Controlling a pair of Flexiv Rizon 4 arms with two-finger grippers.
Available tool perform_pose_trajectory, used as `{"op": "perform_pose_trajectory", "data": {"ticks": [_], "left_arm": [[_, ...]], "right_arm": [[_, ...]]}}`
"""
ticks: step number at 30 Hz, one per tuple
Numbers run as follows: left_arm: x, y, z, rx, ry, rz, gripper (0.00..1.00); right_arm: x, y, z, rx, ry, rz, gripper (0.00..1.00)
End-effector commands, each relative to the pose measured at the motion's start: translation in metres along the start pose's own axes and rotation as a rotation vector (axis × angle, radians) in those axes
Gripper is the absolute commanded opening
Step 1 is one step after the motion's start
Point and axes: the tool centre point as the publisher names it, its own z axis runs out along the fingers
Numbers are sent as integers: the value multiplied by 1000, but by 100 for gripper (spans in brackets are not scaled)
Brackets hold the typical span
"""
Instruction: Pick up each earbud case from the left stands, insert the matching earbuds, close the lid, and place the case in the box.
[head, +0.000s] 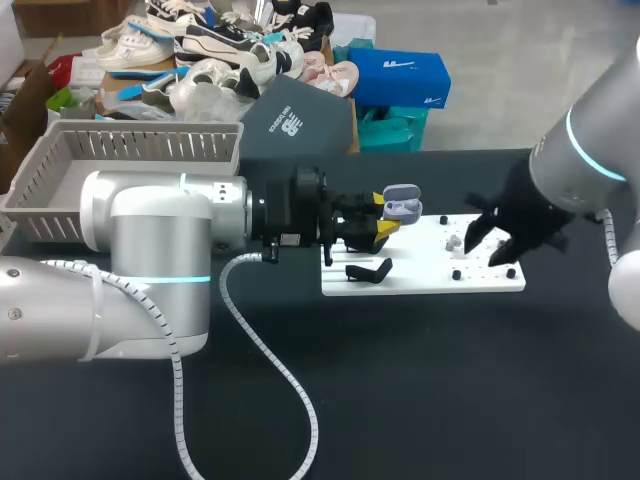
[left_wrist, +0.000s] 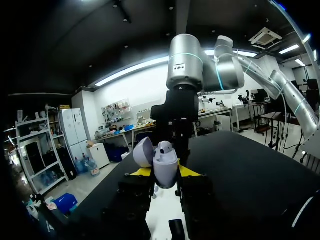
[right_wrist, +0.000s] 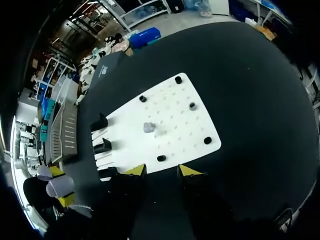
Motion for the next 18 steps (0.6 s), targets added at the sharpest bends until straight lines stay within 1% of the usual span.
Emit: {"op": "perform_pose_trajectory", "data": {"ticks": [1,3,11,18], "left_arm": [[0,-1,0,-5,-2,2,0],[0,-1,0,-5,-2,2,0],[0,-1,0,-5,-2,2,0],[0,-1,0,-5,-2,2,0]], "right_arm": [[-10,8,13,5,27,-13,39],[-13,11,16,6,32,-18,42],[-24,19,27,22,53,-21,43],[-28,22,36,41,70,-11,42]]}}
